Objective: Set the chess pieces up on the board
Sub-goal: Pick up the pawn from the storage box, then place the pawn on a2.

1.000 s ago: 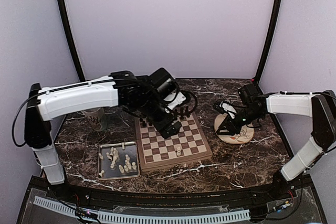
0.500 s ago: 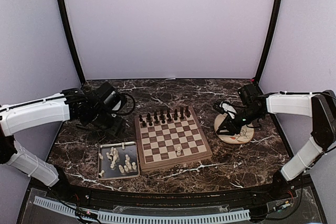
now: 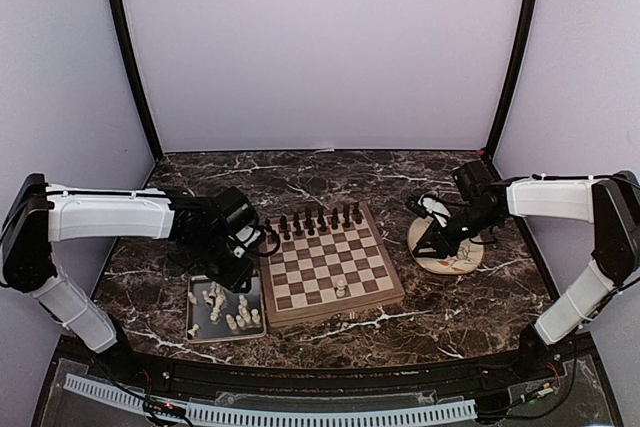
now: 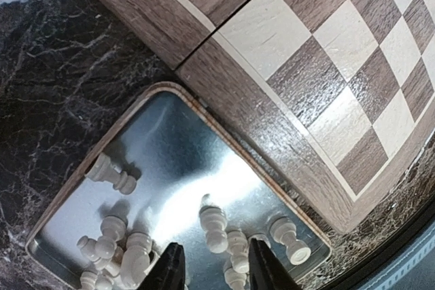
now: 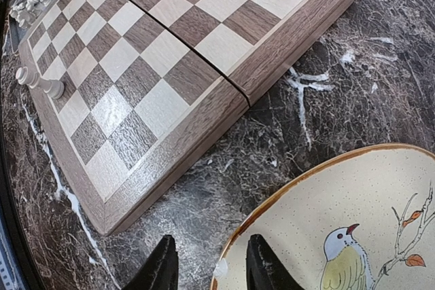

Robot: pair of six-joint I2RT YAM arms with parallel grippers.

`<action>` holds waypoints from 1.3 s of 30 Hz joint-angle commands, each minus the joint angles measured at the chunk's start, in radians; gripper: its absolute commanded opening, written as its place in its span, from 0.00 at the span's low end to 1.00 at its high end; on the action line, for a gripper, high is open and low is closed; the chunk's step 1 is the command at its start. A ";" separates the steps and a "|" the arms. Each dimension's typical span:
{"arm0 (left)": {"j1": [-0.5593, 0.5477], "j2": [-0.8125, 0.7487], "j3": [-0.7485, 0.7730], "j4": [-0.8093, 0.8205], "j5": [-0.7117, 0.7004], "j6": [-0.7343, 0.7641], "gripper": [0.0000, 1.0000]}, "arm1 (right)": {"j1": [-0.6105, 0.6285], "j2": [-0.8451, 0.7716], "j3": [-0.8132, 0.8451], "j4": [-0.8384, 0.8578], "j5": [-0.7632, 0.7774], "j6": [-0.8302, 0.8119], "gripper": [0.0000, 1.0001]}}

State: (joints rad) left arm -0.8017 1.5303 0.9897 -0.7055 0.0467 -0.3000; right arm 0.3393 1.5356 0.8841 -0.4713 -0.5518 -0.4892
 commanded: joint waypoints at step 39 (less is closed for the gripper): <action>-0.079 0.142 0.207 -0.016 0.108 0.210 0.02 | -0.003 0.011 0.001 0.005 0.008 -0.008 0.35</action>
State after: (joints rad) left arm -0.8715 1.6398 1.1584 -0.7315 0.1429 -0.1257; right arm 0.3393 1.5467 0.8841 -0.4717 -0.5484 -0.4900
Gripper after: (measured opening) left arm 0.106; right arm 0.352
